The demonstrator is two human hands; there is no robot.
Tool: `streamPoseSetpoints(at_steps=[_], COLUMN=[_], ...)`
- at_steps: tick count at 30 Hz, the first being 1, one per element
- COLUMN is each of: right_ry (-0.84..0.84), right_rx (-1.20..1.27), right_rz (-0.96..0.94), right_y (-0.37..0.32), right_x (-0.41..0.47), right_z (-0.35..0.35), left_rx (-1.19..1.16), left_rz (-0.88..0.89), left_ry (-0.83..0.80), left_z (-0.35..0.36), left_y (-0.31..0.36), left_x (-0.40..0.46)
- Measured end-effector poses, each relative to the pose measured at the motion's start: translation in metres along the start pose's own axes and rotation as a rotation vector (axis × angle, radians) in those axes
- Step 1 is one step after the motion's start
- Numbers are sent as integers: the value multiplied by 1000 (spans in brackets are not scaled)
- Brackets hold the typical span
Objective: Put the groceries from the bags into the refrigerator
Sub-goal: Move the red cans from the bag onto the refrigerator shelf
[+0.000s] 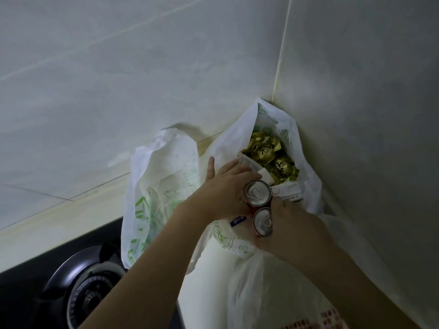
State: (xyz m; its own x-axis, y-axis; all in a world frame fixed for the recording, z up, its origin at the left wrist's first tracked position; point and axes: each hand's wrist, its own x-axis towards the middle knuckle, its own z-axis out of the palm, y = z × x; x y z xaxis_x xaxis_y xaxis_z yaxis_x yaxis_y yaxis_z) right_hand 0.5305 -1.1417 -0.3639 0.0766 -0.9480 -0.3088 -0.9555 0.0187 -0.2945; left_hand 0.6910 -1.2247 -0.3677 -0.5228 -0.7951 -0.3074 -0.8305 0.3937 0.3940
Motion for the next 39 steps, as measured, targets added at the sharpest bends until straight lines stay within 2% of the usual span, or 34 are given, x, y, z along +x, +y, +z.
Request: streamPoseSetpoints(at_steps=[8, 14, 19, 21, 28, 32, 39], right_ry=[83, 64, 204, 261, 366, 355, 217], right_rx=[77, 143, 214, 299, 958, 1242, 1395], right_rz=[3, 14, -27, -58, -289, -450, -565], right_y=[10, 6, -7, -17, -59, -102, -179], right_x=[-5, -16, -53, -72, -127, -156, -186], right_z=[-9, -52, -98, -117, -154, -162, -153], left_rx=[-162, -340, -633, -682, -939, -957, -918], left_rz=[-45, -67, -73, -45, 92, 76, -50], left_ry=[66, 216, 445, 579, 1015, 1178, 1497], left_z=[-2, -31, -70, -85, -116, -124, -119], left_y=[3, 16, 41, 54, 106, 118, 120], left_x=[-9, -41, -94, -119, -222, -278, -371])
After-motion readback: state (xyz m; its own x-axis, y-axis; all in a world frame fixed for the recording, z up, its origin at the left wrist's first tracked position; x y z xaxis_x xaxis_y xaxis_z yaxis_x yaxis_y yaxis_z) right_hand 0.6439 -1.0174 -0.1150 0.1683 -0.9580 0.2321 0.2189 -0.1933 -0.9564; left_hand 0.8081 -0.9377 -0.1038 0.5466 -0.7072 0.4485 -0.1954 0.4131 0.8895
